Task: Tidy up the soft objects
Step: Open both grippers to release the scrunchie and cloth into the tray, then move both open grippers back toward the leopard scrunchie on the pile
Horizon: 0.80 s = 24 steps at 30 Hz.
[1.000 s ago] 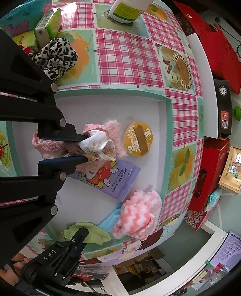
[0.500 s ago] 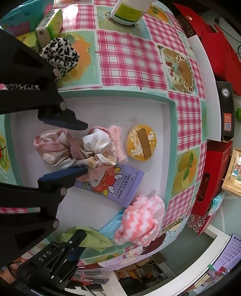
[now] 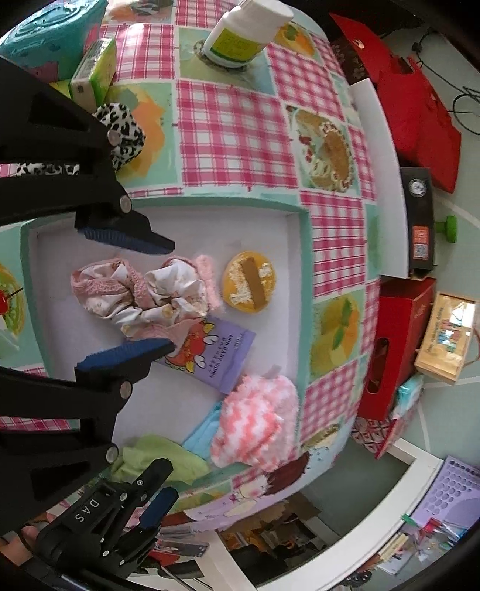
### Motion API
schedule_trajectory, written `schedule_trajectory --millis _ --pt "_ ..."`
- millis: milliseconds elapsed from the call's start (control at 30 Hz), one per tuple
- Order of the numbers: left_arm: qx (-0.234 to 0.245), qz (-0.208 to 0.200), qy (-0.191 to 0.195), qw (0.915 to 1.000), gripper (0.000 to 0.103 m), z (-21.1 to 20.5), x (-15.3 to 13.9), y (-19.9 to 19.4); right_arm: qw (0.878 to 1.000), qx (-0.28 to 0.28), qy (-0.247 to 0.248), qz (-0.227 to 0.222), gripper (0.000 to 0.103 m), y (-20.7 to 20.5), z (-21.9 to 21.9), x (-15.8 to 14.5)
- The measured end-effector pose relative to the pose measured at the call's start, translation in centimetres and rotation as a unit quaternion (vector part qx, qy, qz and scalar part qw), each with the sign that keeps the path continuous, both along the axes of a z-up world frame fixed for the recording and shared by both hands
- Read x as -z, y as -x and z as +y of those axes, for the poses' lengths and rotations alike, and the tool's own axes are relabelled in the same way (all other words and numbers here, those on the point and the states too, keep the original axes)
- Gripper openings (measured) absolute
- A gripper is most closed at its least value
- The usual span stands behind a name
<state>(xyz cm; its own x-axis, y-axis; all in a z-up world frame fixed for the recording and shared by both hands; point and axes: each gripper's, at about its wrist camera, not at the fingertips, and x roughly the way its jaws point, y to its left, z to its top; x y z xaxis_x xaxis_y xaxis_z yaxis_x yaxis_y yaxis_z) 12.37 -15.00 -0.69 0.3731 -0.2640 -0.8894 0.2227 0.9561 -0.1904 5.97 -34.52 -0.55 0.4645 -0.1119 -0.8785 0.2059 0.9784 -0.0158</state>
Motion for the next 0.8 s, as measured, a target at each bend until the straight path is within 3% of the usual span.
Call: schedule_trajectory --millis 200,267,333,567,667,800 --pt "-0.007 -0.022 0.004 0.9997 0.059 0.3 -1.3 0.2 1.000 0.000 0.003 -0.011 0.054 0.1 0.2 -0.6" --pt "-0.011 -0.023 0.002 0.9997 0.065 0.4 -1.3 0.2 1.000 0.000 0.003 -0.009 0.058 0.1 0.2 -0.6" --pt "-0.016 -0.023 -0.001 0.9996 0.071 0.5 -1.1 0.1 1.000 0.000 0.005 -0.008 0.068 0.1 0.3 -0.5" --pt "-0.032 -0.024 -0.014 0.9991 0.075 1.0 -0.4 -0.2 1.000 -0.002 0.002 0.004 0.075 -0.1 0.3 0.3" --pt "-0.038 -0.021 -0.020 0.9989 0.084 1.2 -0.1 -0.3 1.000 -0.001 0.001 0.005 0.080 -0.1 0.3 0.3" --pt "-0.040 -0.022 -0.021 0.9987 0.085 1.2 0.0 -0.3 1.000 0.001 0.001 0.007 0.082 -0.2 0.2 0.4"
